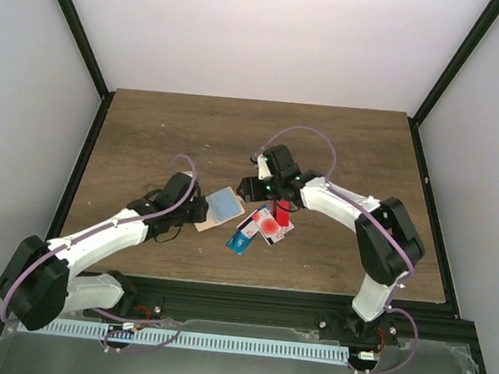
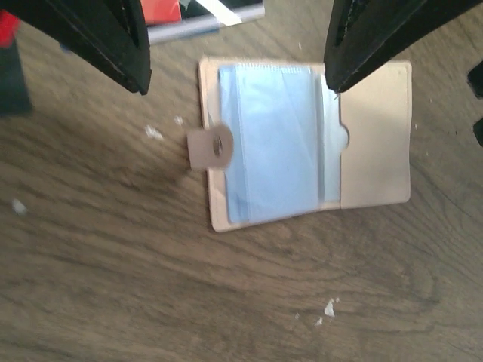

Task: Put the credit cards into the card holder

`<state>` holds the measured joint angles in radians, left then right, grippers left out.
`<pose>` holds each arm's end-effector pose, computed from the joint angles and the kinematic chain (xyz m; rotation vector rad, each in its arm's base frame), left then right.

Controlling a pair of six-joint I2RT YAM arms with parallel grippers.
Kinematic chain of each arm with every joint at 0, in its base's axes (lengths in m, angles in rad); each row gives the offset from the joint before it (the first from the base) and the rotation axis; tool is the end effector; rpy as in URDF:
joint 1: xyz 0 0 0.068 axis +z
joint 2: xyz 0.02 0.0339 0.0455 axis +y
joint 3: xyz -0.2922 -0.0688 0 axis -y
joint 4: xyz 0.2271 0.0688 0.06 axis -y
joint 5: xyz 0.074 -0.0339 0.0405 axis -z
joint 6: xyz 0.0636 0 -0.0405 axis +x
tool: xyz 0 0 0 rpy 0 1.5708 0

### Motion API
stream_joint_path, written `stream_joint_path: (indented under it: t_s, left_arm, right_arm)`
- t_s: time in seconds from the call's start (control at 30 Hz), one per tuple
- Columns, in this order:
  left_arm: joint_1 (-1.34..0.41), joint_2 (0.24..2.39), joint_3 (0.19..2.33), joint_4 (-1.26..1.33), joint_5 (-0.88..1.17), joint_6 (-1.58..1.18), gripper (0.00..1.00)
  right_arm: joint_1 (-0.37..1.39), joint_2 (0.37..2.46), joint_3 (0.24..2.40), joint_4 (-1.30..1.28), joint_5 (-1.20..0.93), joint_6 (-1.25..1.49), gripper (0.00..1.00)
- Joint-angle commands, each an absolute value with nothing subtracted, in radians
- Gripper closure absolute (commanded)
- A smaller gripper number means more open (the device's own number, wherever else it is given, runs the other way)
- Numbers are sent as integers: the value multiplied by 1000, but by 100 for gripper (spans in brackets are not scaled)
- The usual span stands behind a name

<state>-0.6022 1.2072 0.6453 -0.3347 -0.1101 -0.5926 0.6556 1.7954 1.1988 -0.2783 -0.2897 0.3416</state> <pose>0.1901 -0.1222 0.2092 -0.0363 2.4987 -0.3787 0.3006 0.2541 0.2168 -0.5335 2.5047 0.7712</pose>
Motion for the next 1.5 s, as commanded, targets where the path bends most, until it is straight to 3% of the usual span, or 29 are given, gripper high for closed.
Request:
stream_joint_path:
  t_s: [0.0,0.17,0.43,0.97,1.47]
  left_arm:
    - [-621,1149,649,-299,-6,-519,52]
    - [-670,1173,637,-225,57,-509,51]
    - [-759,1242,653,-184,39,-527,51]
    - [-889,1419,650,-92,101,-479,52]
    - [-1037,1687,798,-239,-169,-374,26]
  right_arm:
    - [647,1680,1092,-292,-193,374,33]
    - [647,1604,978,-325,-8,418,28]
    - [648,1692,1026,-438,123,466,24]
    - [725,1695,895,-355,-44,451,37]
    - [747,1382,720,-369,-136,592,39]
